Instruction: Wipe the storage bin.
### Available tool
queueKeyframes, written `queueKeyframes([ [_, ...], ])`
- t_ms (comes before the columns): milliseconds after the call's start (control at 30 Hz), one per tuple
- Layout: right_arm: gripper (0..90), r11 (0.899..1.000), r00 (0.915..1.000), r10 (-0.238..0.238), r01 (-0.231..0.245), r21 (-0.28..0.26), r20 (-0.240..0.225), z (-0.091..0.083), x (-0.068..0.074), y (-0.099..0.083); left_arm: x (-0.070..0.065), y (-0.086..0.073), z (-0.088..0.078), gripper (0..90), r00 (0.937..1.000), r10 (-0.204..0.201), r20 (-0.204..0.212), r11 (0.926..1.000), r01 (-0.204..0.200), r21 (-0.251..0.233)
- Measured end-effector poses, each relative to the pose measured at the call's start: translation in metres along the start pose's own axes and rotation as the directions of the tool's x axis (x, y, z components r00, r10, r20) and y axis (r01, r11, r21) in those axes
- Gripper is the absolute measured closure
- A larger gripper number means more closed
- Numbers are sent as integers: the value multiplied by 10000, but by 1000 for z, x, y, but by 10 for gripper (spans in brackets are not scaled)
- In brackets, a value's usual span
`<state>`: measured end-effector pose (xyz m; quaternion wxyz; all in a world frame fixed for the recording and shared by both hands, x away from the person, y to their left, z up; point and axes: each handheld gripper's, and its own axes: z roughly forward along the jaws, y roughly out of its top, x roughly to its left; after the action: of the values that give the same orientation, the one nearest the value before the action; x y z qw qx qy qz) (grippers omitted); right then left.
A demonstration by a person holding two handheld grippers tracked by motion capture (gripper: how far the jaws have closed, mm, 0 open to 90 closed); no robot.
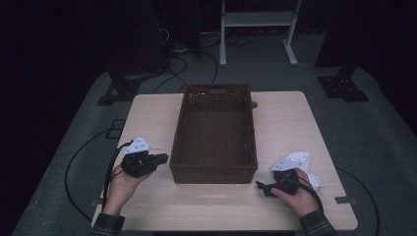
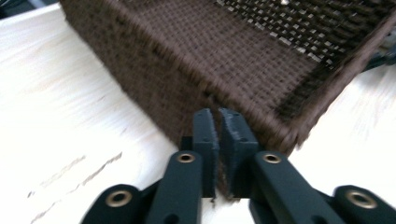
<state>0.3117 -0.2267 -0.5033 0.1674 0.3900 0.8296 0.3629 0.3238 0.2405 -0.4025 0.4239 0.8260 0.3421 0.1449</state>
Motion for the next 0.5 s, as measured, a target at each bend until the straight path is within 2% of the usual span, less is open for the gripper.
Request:
queueKeyframes([
  [133, 130, 10000, 10000, -35, 35, -16, 9, 0, 0, 0, 2, -11, -2, 731, 9995, -184, -272, 9997, 189, 170],
  [200, 130, 10000, 10000, -21, 21, -6, 3, 0, 0, 0, 2, -16, -2, 648, 9983, -147, -557, 9997, 159, 206],
  [300, 130, 10000, 10000, -17, 17, -15, 3, 0, 0, 0, 4, -25, -1, 521, 9961, -54, -884, 9987, 99, 501],
  [500, 130, 10000, 10000, -19, 19, -15, 3, 0, 0, 0, 6, -45, 5, 332, 9930, 85, -1177, 9955, 27, 945],
])
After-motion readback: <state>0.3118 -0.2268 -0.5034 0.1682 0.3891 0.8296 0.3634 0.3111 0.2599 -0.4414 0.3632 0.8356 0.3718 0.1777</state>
